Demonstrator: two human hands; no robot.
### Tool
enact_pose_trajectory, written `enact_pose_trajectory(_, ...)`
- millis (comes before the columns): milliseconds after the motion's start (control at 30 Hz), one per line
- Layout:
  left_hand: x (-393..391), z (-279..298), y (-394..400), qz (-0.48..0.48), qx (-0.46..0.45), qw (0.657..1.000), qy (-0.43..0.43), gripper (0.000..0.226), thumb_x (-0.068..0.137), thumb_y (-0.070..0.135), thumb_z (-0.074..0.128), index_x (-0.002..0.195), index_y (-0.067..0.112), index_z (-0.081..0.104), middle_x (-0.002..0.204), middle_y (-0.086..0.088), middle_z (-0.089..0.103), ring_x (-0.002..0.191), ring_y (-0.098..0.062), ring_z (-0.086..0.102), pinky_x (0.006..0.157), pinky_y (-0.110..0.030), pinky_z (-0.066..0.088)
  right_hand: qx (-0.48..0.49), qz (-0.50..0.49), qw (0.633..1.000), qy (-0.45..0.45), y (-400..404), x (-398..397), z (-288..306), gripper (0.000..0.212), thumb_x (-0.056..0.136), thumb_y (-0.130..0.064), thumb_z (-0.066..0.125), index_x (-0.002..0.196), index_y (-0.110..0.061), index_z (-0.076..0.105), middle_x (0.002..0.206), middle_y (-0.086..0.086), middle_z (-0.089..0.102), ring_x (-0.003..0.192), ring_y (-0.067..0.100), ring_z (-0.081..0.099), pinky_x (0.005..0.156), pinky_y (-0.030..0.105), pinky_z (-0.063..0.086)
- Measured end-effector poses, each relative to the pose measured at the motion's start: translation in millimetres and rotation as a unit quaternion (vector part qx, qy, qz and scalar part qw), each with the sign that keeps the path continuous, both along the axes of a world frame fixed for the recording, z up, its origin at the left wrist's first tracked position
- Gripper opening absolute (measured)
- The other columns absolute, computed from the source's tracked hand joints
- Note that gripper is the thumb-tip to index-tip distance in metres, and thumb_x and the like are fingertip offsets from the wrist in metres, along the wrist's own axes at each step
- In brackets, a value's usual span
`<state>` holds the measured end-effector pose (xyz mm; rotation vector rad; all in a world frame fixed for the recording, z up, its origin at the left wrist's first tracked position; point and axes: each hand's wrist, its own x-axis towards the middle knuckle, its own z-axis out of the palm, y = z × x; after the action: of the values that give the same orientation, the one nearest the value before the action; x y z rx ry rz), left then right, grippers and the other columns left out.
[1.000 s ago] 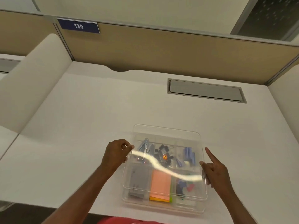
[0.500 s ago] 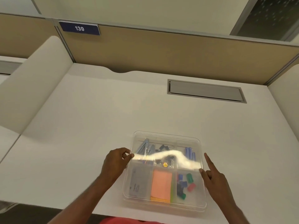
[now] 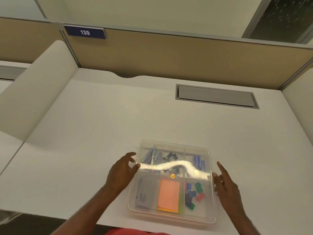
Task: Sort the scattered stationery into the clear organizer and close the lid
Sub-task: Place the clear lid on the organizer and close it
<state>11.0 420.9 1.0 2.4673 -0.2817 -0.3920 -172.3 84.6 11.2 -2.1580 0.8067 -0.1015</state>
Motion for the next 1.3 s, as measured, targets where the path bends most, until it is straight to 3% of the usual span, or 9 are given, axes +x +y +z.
enact_pose_trajectory(100,-6,-1,-8,-0.049,0.007,0.994,-0.095,0.063,0.092,0.041,0.066,0.147,0.024,0.041,0.152,0.002,0.043,0.132,-0.019,0.049,0.103,-0.038,0.048,-0.002,-0.023,0.999,-0.033,-12,30,3,0.038,0.101,-0.034,0.05,0.139,-0.032,0.052,0.096,-0.001,0.069,0.083,0.019,0.067,0.077,0.043,0.057)
enact_pose_trajectory(200,-15,2,-24,-0.125,0.039,0.971,-0.2,0.067,0.094,0.041,0.062,0.152,0.017,0.037,0.164,-0.009,0.022,0.15,-0.027,0.022,0.119,-0.046,0.027,-0.015,-0.011,0.998,-0.058,-23,70,1,0.031,0.102,-0.035,0.048,0.129,-0.025,0.061,0.115,-0.005,0.067,0.101,0.017,0.064,0.091,0.037,0.053)
enact_pose_trajectory(300,-26,2,-36,-0.19,0.072,0.952,-0.23,0.066,0.098,0.047,0.046,0.154,0.017,0.031,0.165,-0.011,0.011,0.153,-0.031,0.008,0.122,-0.055,0.014,-0.028,0.022,0.998,-0.048,-30,107,-4,0.028,0.103,-0.031,0.048,0.116,-0.018,0.069,0.114,-0.002,0.071,0.106,0.017,0.065,0.095,0.033,0.05)
enact_pose_trajectory(500,-57,-4,-63,-0.299,0.093,0.917,-0.246,0.064,0.096,0.05,0.048,0.15,0.017,0.04,0.164,-0.016,0.018,0.151,-0.037,0.013,0.114,-0.063,0.027,-0.067,0.113,0.991,0.023,-28,146,-8,0.044,0.102,-0.047,0.042,0.092,-0.021,0.075,0.093,-0.006,0.074,0.084,0.013,0.065,0.073,0.026,0.042)
enact_pose_trajectory(700,-84,7,-142,-0.421,0.084,0.873,-0.23,0.063,0.097,0.052,0.043,0.149,0.016,0.039,0.163,-0.015,0.023,0.151,-0.033,0.017,0.12,-0.059,0.015,-0.101,0.182,0.976,0.062,-28,152,-9,0.046,0.101,-0.052,0.038,0.091,-0.023,0.073,0.094,-0.004,0.074,0.087,0.017,0.065,0.083,0.036,0.05)
enact_pose_trajectory(867,-106,1,-186,-0.425,0.123,0.873,-0.207,0.069,0.097,0.058,0.042,0.151,0.015,0.036,0.163,-0.015,0.021,0.151,-0.035,0.018,0.12,-0.06,0.014,-0.117,0.244,0.959,0.079,-33,155,-15,0.051,0.102,-0.051,0.036,0.076,-0.017,0.062,0.078,-0.002,0.068,0.074,0.019,0.06,0.071,0.034,0.042)
enact_pose_trajectory(1100,-136,-11,-198,-0.382,0.137,0.893,-0.194,0.072,0.099,0.062,0.029,0.155,0.018,0.028,0.165,-0.013,0.013,0.153,-0.032,0.009,0.12,-0.061,0.012,-0.145,0.305,0.938,0.079,-43,160,-21,0.051,0.103,-0.051,0.033,0.058,-0.028,0.04,0.064,-0.011,0.052,0.061,0.011,0.049,0.067,0.029,0.033)
enact_pose_trajectory(1233,-138,-12,-199,-0.376,0.138,0.896,-0.19,0.071,0.1,0.063,0.024,0.157,0.02,0.022,0.166,-0.009,0.005,0.154,-0.029,0.0,0.121,-0.06,0.007,-0.126,0.313,0.938,0.074,-48,162,-28,0.06,0.103,-0.054,0.031,0.073,-0.011,0.062,0.077,0.003,0.067,0.069,0.019,0.057,0.07,0.03,0.037)
enact_pose_trajectory(1300,-141,-14,-200,-0.364,0.134,0.901,-0.192,0.069,0.1,0.061,0.027,0.156,0.021,0.026,0.166,-0.009,0.009,0.154,-0.028,0.003,0.12,-0.06,0.011,-0.119,0.31,0.94,0.078,-50,163,-31,0.064,0.102,-0.057,0.032,0.074,-0.008,0.063,0.075,0.005,0.067,0.068,0.02,0.058,0.067,0.029,0.036)
